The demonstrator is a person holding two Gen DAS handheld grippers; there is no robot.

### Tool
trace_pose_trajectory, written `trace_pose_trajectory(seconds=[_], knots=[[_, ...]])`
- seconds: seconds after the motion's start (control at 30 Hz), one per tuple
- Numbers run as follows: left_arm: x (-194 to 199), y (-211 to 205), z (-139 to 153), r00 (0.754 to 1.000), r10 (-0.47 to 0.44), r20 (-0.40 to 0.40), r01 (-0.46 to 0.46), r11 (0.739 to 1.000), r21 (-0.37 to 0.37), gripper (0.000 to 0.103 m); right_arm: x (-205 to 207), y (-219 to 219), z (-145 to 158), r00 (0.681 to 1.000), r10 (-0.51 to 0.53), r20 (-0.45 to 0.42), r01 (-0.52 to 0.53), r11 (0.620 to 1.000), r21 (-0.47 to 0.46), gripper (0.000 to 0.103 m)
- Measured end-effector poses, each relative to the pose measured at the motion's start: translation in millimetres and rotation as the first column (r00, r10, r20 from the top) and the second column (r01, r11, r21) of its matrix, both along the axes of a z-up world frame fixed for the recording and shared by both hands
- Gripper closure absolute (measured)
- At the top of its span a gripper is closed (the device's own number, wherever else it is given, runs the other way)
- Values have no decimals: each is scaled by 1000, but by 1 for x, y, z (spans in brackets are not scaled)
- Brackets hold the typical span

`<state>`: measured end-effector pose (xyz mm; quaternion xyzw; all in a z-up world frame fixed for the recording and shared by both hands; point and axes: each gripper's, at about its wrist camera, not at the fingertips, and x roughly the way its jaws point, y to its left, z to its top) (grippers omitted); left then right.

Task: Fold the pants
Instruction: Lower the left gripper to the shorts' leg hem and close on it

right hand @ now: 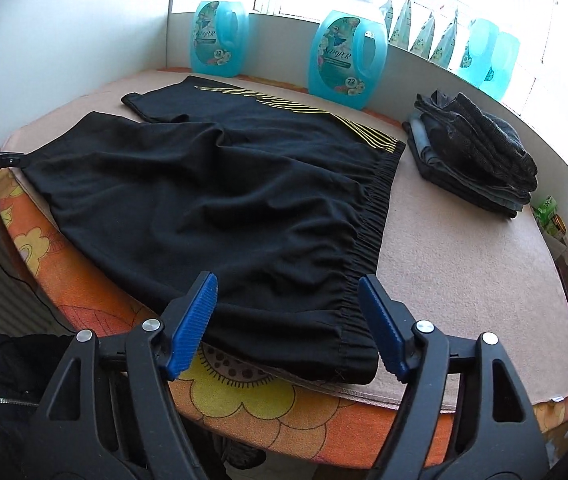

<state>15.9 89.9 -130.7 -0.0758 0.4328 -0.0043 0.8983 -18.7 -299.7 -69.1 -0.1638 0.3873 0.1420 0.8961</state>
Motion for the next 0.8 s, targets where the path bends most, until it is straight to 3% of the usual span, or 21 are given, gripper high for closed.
trace_pose_trajectory(seconds=[0.07,0.27,0.63,0.8], knots=[[1,-1,0,1000,0,5,0,1000,11,89,0,0,-1,1000,14,-15,-14,1000,5,30],[3,1,1,1000,4,15,-4,1000,-7,96,-1,13,-4,994,95,-47,-96,995,-4,36],[7,0,20,997,-3,81,6,999,-32,98,-12,63,-12,951,298,-89,-305,949,-82,37],[6,6,23,997,-1,83,2,1000,-20,98,-12,75,-23,937,329,-115,-343,930,-133,38]])
